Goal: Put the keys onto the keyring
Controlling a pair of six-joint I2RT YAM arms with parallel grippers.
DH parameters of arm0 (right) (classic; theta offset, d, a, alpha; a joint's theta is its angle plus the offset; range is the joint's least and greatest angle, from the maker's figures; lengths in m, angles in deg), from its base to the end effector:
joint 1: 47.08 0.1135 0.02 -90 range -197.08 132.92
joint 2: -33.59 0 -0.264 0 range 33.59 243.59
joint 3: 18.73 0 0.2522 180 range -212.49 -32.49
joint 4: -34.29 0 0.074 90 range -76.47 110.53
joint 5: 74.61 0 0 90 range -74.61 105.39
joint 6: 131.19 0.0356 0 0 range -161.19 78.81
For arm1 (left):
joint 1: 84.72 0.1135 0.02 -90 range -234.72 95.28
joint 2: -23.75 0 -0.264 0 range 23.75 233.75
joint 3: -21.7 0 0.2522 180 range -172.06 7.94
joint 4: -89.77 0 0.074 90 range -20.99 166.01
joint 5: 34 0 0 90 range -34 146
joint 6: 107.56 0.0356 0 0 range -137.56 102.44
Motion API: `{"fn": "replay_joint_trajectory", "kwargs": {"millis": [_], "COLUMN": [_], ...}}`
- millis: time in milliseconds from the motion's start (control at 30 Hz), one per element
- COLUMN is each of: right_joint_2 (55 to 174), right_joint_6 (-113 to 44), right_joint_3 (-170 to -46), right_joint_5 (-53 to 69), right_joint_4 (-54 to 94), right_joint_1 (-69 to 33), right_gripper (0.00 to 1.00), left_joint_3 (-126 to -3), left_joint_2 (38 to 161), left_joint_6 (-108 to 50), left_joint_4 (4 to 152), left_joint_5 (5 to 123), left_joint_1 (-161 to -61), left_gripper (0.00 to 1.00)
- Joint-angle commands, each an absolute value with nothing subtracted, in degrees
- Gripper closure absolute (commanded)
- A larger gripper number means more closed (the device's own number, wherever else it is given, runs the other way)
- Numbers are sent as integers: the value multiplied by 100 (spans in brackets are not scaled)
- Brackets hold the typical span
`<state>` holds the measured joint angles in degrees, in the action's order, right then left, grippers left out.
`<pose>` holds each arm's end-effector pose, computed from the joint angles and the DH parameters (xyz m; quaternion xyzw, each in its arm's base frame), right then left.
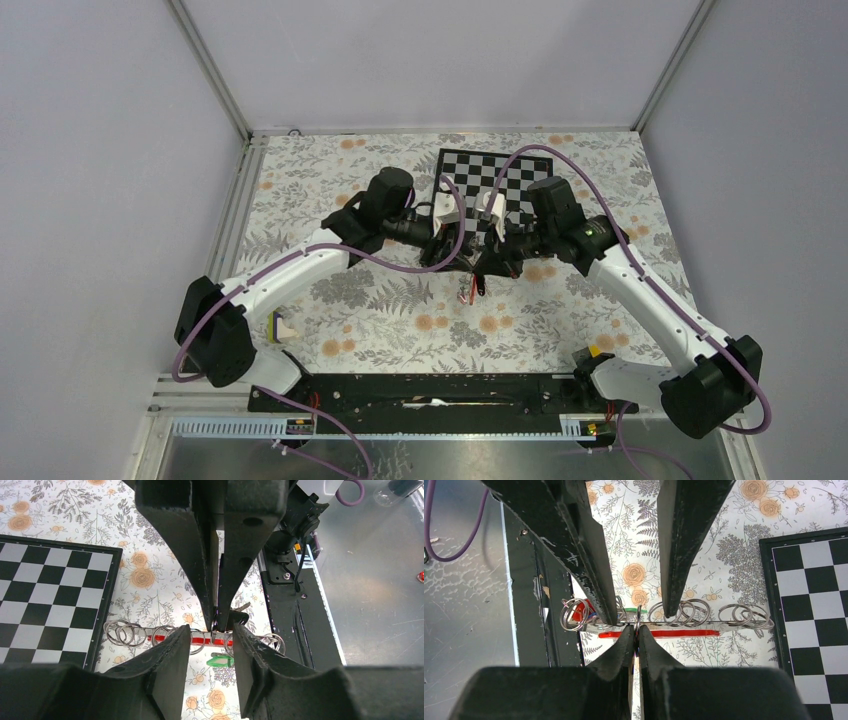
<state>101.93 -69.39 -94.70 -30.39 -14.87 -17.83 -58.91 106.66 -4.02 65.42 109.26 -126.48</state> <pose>0.2026 0.1427 0.3268 -0.5438 0.6599 0.3581 0.3749 0.2231 -0.2375 0.3226 0.5615 0.5647 -0.4844 0.3622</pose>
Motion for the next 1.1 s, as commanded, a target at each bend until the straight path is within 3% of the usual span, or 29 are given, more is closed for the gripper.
{"fn": "replay_joint_trajectory", "kwargs": {"millis": [0, 367, 567, 833, 933, 1067], "right_joint_2": [10194, 10141, 10171, 10186, 10159, 10025], "right_joint_6": [-7019, -6966, -6888, -6865, -6877, -6860], "right_joint_3": [-9781, -9749, -9744, -9731, -9703, -9609], "right_joint_5": [-3037, -3075, -3093, -3047, -2988, -2856], "right_joint_4": [-1541, -1452, -1366, -1318, -1300, -1192], "right_joint_1": [-1702, -1694, -1694, -1694, -1695, -1694], "right_gripper": [100, 100, 100, 100, 100, 91], "left_joint_3": [-6014, -5956, -5957, -5903, -5912, -5920], "left_joint_2": [10695, 10790, 10849, 10800, 10757, 10660], "left_joint_6": [-463, -502, -541, -543, -597, -694], "left_joint_4": [6863, 6864, 6869, 6868, 6889, 6916], "left_joint_5": [10861, 10947, 11073, 11129, 11130, 11226], "left_joint_1": [-12685, -12690, -12743, -12751, -12741, -12683], "left_gripper": [62, 76, 77, 99, 100, 100]}}
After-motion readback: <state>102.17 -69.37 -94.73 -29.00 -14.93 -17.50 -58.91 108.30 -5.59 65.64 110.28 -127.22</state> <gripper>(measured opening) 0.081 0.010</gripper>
